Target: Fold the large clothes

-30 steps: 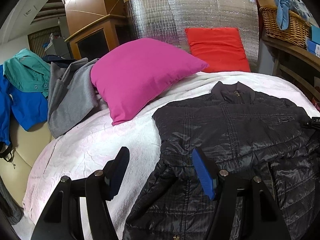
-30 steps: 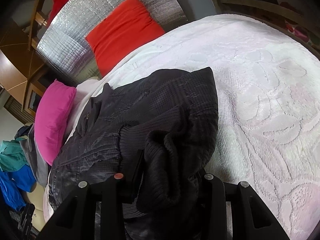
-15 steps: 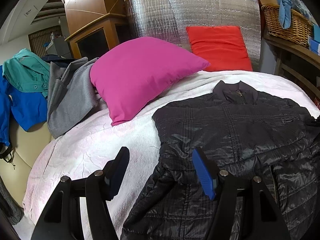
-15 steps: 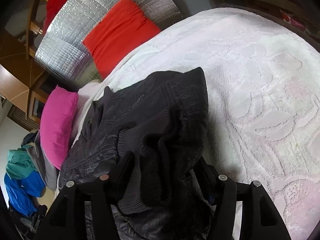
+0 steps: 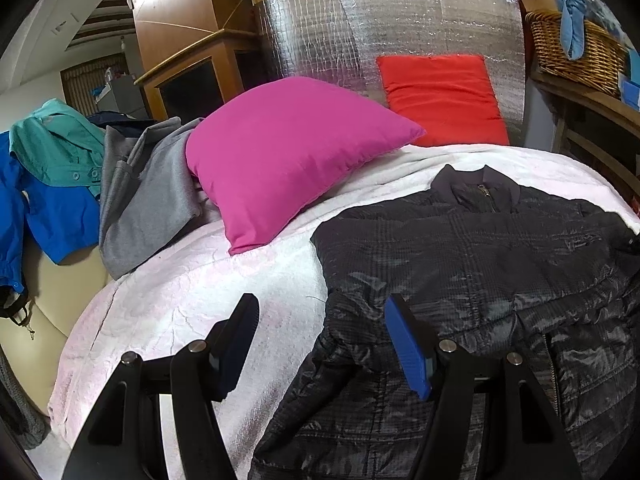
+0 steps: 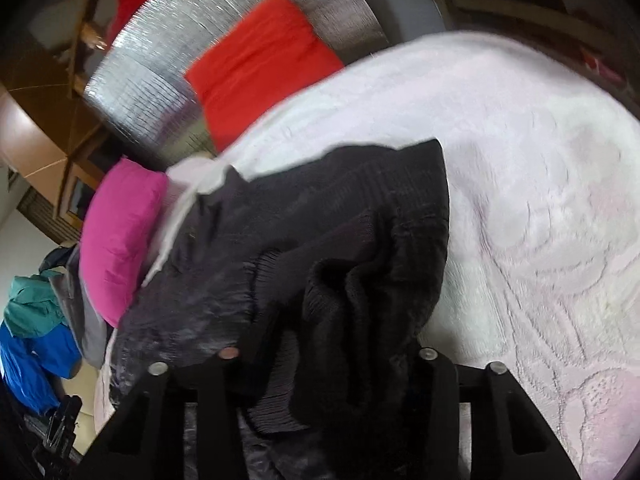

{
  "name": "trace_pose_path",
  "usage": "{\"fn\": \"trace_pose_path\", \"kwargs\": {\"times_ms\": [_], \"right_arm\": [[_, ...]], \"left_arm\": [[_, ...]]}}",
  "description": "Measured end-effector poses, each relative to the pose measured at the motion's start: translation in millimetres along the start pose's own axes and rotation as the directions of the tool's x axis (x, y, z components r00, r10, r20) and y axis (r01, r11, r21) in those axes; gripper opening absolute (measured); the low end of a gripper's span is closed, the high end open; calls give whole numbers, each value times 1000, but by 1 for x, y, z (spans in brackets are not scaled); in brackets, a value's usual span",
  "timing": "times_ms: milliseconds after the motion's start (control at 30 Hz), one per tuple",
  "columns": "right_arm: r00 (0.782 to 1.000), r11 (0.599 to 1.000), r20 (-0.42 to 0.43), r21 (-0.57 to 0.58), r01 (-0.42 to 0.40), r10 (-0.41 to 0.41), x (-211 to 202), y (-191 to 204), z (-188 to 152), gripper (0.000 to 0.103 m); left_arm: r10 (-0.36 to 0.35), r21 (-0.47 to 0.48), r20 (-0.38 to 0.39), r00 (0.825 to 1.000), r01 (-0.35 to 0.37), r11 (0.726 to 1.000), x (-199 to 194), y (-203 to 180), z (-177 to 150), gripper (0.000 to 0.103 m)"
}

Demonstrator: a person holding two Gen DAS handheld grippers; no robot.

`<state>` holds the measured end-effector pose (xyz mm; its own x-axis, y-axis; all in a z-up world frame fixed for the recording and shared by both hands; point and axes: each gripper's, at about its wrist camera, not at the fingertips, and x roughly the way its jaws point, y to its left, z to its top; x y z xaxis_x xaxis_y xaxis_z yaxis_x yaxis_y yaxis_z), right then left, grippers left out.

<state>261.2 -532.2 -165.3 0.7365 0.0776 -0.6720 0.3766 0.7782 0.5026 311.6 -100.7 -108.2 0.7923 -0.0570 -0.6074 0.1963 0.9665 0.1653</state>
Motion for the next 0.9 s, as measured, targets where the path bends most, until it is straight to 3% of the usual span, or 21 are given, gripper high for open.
{"fn": "trace_pose_path", "kwargs": {"times_ms": [100, 233, 367, 500, 600, 700, 767, 900], "right_arm": [[1000, 999, 29, -31, -7, 8, -7, 9, 1, 48], [996, 997, -44, -14, 80, -81, 15, -3, -2, 47], [995, 996, -80, 56, 63, -58, 19, -16, 2, 50], [993, 996, -100, 52, 72, -66, 19, -14, 2, 63], [993, 997, -102, 50, 60, -54, 10, -14, 0, 65], [993, 997, -113, 64, 44, -36, 4, -21, -1, 75], [993, 997, -119, 72, 35, -27, 0, -26, -3, 75], [991, 995, -136, 97, 4, 9, -3, -39, -3, 75]], "left_arm": [[7, -7, 7, 1000, -6, 1000, -2, 1, 1, 66], [18, -16, 26, 999, -17, 1000, -8, 5, 2, 66], [34, -25, 38, 999, -33, 999, -11, 13, 2, 66], [41, -37, 24, 999, -41, 998, -7, 21, 2, 66], [40, -45, 3, 999, -40, 998, 0, 24, 1, 68], [-25, -49, -62, 998, 22, 999, 17, 26, 0, 81], [-60, -68, -124, 990, 52, 996, 31, 27, -4, 81], [-155, -155, -242, 958, 119, 981, 64, 32, -8, 81]]}}
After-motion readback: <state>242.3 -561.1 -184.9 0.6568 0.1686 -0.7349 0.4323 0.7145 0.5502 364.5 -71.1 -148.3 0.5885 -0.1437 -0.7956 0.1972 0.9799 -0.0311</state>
